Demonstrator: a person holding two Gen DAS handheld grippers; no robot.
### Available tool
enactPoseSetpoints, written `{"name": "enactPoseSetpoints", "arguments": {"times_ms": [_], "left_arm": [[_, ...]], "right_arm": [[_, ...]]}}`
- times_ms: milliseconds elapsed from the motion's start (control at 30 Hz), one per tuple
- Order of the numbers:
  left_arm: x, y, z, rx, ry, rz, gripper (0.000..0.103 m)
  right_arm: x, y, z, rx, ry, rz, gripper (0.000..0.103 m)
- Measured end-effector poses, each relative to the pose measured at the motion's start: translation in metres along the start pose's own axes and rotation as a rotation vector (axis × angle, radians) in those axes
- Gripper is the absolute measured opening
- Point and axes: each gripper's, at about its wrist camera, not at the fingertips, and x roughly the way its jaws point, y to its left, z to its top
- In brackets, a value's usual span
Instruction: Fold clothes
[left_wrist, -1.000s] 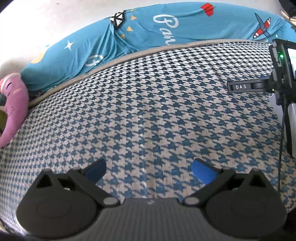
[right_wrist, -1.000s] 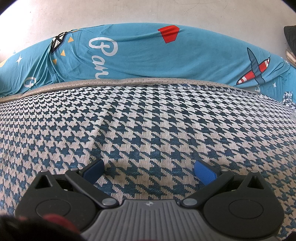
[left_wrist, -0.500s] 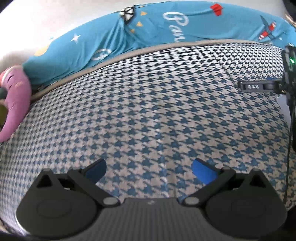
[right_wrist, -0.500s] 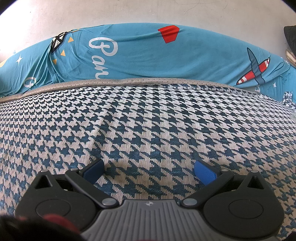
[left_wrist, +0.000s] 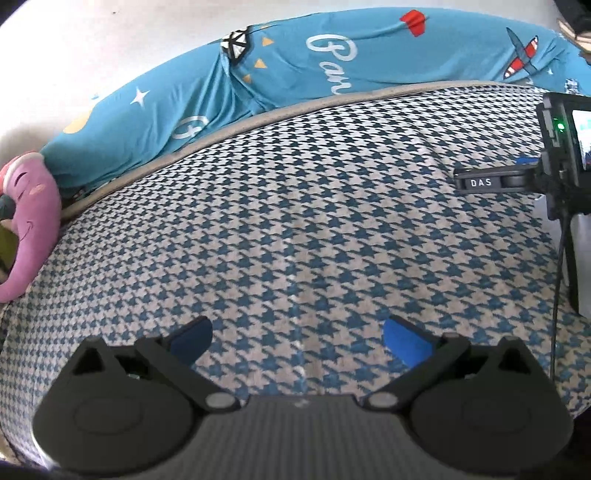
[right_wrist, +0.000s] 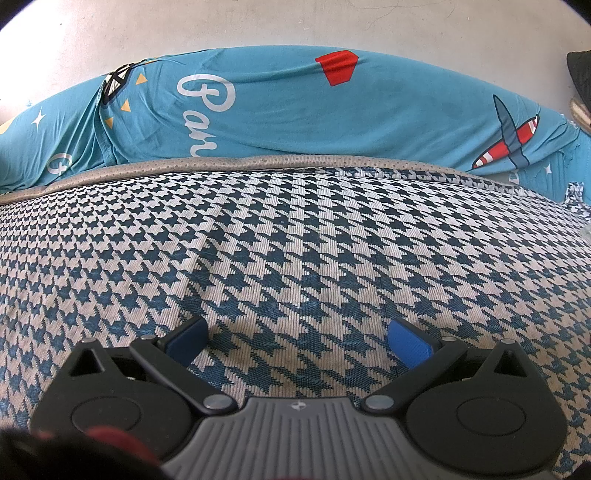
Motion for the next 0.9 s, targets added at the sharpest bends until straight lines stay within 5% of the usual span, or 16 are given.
{"name": "enactPoseSetpoints", "arguments": {"times_ms": [600, 900], "left_arm": [[0.039, 0.052, 0.014, 0.009, -0.074, -0.016, 0.103], [0.057, 0.076, 0.021, -0.101, -0.060, -0.048, 0.103]], "right_arm": [[0.000, 0.000, 0.000, 0.000, 0.000, 0.000, 0.103], [0.000, 0.000, 0.000, 0.000, 0.000, 0.000, 0.103]]}}
